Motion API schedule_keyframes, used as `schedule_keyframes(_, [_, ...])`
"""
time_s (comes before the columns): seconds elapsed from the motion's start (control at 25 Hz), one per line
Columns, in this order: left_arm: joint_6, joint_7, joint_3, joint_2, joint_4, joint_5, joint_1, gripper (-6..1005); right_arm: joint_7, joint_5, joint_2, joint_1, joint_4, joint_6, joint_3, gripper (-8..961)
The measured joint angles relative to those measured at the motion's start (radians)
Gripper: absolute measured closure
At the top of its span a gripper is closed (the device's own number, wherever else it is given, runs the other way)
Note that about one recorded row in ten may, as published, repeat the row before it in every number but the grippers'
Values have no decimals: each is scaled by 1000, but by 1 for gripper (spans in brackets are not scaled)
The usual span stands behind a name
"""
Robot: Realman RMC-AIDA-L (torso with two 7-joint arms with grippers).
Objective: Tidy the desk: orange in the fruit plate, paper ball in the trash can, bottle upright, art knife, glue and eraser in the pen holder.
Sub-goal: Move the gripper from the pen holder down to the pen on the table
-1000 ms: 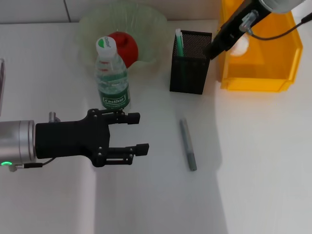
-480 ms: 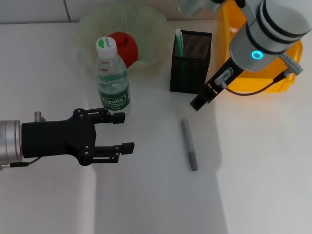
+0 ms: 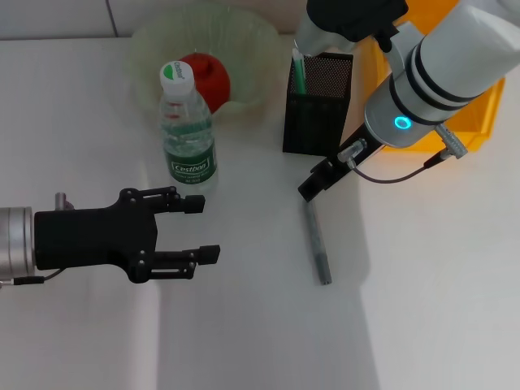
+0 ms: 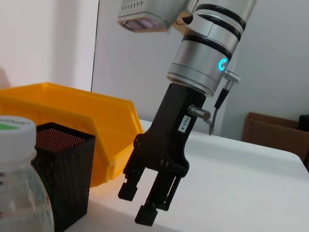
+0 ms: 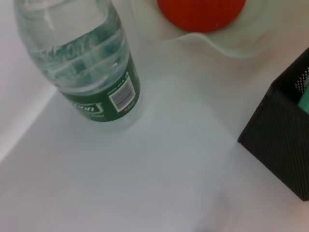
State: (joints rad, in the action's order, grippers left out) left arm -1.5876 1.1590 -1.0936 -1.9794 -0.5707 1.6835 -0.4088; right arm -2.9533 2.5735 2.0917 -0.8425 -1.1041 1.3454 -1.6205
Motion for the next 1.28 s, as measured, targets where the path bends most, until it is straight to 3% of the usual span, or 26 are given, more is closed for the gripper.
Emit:
schedule_keyframes(0.64, [0, 0, 0, -12, 0, 1, 14, 232, 14, -74, 1, -14, 131, -144, -98, 322])
schedule_keyframes(0.84, [0, -1, 0, -12, 3, 1, 15, 232, 14, -75, 1, -15, 154, -165, -105, 562])
schedule_keyframes(1.28, [2, -2, 0, -16, 1, 1, 14, 232, 23, -76, 1, -15, 170, -177, -105, 562])
